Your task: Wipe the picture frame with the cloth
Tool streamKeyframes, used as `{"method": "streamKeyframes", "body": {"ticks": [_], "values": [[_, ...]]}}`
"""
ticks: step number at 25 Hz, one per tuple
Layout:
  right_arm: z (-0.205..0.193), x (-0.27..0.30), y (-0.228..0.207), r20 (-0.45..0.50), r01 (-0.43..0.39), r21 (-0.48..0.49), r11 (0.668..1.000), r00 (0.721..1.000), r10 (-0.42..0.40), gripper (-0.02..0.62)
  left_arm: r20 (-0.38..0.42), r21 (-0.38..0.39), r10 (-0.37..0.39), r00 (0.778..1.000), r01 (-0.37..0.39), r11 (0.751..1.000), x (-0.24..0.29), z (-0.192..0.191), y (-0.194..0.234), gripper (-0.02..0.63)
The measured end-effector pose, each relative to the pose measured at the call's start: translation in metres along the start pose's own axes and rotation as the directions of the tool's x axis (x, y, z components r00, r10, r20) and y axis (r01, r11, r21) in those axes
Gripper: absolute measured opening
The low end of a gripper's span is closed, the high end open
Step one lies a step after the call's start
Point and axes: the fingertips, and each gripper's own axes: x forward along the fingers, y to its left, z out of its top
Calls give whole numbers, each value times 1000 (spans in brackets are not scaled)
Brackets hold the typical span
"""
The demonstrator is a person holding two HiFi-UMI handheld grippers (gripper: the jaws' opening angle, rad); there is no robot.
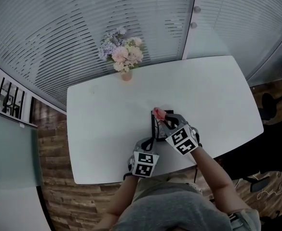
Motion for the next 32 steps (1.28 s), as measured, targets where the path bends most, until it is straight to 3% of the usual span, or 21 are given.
{"method": "streamKeyframes", "body": {"ticks": [9,32], "values": [[-21,43,1,-128,-27,-119,993,992,11,40,-55,1,-8,998,8,1000,13,-16,-1,3],[-44,60,13,-256,-123,-153,980,963,81,40,-54,-15,-6,999,5,1000,15,-14,-1,3]]}}
